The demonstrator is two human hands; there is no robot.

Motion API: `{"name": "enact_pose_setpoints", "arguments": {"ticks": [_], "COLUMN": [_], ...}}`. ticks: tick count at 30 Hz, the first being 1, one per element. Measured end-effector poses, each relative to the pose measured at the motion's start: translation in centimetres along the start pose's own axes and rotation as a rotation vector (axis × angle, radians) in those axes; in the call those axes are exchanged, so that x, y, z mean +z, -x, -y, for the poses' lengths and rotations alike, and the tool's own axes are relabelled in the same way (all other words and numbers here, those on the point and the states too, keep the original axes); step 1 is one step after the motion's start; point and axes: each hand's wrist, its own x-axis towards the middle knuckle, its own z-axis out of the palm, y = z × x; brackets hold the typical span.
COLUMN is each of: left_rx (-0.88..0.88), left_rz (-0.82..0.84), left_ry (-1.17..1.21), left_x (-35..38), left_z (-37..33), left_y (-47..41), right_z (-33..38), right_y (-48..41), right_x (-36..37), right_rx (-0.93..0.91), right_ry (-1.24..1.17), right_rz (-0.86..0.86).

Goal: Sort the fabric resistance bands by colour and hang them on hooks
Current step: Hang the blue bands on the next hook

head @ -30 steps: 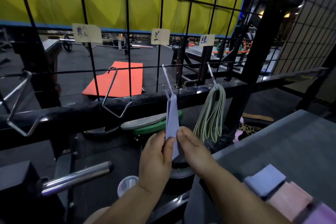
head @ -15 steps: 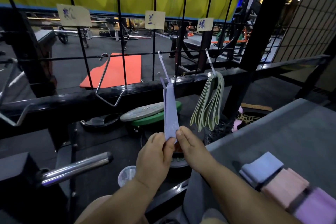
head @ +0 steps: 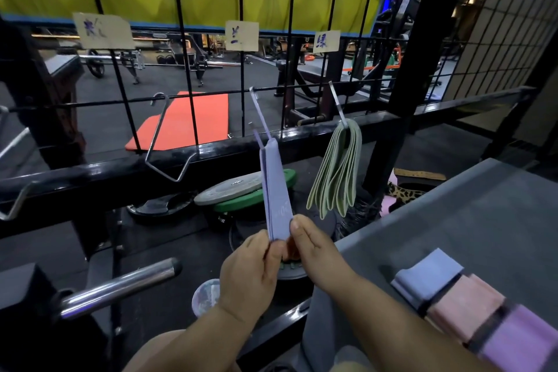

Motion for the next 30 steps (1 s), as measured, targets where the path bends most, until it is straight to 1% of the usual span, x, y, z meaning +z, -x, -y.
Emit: {"name": "enact_pose_setpoints", "arguments": {"ticks": [5,7,10,13,14,17,19,23,26,30], "left_rx": [0.063,0.111,0.080,0.092,0.081,0.049,0.034,0.026,0.004,-0.012], "left_rz": [-0.034,-0.009,0.062,0.103,0.138,0.340,0.422,0.482,0.575,0.670], "left_ry": [0.003,-0.020,0.013,0.026,0.032,-0.053,-0.080,-0.048,-0.048,-0.039], "left_x": [0.2,0.4,0.9,1.7,1.9,2.5,3.3,5.9,8.1,10.7], "left_z": [0.1,0.1,0.0,-0.3,-0.8,-2.3,-3.0,-4.7,-5.9,-7.5], "left_y": [0.4,0.6,0.7,0.9,0.8,0.2,-0.2,-0.6,-0.9,-0.9], "right_z": [-0.6,-0.9,-1.4,-2.0,-2.2,-2.9,-3.3,-4.3,-5.3,-6.6], "right_y": [0.2,0.5,1.0,1.6,2.0,3.1,4.0,4.9,5.6,6.8], "right_x": [-0.6,-0.9,-1.3,-2.3,-2.7,-4.3,-5.6,-9.0,-11.8,-15.2], "right_rx": [0.000,-0.003,-0.007,0.013,0.022,0.053,0.078,0.120,0.182,0.276], "right_ry": [-0.003,-0.014,-0.020,0.000,0.011,0.043,0.074,0.197,0.339,0.420], "right_rz": [-0.002,-0.016,-0.038,-0.045,-0.046,-0.094,-0.139,-0.184,-0.242,-0.322]}}
